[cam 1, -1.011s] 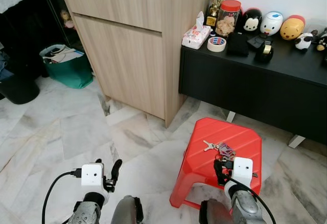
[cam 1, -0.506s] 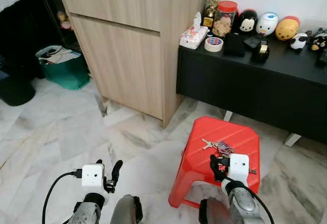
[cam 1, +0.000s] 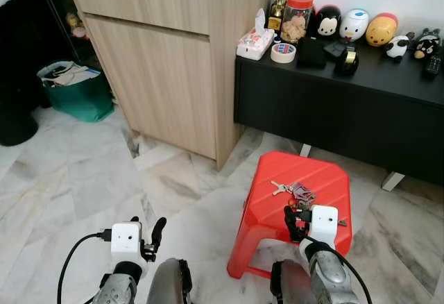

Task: Hang keys on a hook

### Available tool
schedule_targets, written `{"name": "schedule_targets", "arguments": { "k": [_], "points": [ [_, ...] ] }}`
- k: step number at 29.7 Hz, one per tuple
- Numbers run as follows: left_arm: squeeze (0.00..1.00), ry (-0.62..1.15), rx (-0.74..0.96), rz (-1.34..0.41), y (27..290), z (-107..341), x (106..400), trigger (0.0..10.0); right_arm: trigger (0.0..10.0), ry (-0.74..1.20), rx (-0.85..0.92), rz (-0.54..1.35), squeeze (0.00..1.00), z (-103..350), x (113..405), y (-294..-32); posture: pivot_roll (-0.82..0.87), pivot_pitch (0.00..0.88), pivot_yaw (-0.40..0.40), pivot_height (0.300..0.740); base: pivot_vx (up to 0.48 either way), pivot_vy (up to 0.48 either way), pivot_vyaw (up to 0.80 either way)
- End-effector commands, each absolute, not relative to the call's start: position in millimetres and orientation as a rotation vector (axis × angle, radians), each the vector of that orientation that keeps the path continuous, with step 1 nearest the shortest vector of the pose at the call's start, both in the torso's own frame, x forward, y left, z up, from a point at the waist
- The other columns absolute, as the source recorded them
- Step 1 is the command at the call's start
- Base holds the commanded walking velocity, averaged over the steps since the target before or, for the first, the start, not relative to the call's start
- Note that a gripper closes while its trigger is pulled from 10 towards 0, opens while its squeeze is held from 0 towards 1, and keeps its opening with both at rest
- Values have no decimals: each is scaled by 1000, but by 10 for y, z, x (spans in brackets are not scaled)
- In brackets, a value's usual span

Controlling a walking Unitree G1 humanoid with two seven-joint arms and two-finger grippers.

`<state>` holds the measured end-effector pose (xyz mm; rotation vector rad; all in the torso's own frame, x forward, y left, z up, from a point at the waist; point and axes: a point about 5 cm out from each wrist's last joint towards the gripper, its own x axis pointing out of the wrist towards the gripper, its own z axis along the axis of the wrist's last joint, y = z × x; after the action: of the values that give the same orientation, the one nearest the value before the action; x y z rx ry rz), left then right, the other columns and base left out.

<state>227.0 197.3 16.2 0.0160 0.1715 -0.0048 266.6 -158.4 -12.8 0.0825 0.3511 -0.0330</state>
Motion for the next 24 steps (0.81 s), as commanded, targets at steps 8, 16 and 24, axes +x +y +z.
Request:
{"name": "schedule_targets", "arguments": {
  "k": [8, 16, 24],
  "points": [
    [0, 193, 23, -25, 1936, 139, 2279, 10000, 10000, 326, 70, 27, 0, -101, 2675, -1523, 44, 91, 28, 582, 30, 0, 59],
    [0, 193, 24, -27, 1931, 138, 2275, 10000, 10000, 328, 96, 20, 0, -110, 2664, -1525, 45, 94, 28, 582, 267, 0, 189],
    [0, 189, 27, -30, 1926, 144, 2280, 10000, 10000, 326, 82, 41, 0, -107, 2667, -1522, 45, 94, 28, 582, 273, 0, 0]
  ]
}}
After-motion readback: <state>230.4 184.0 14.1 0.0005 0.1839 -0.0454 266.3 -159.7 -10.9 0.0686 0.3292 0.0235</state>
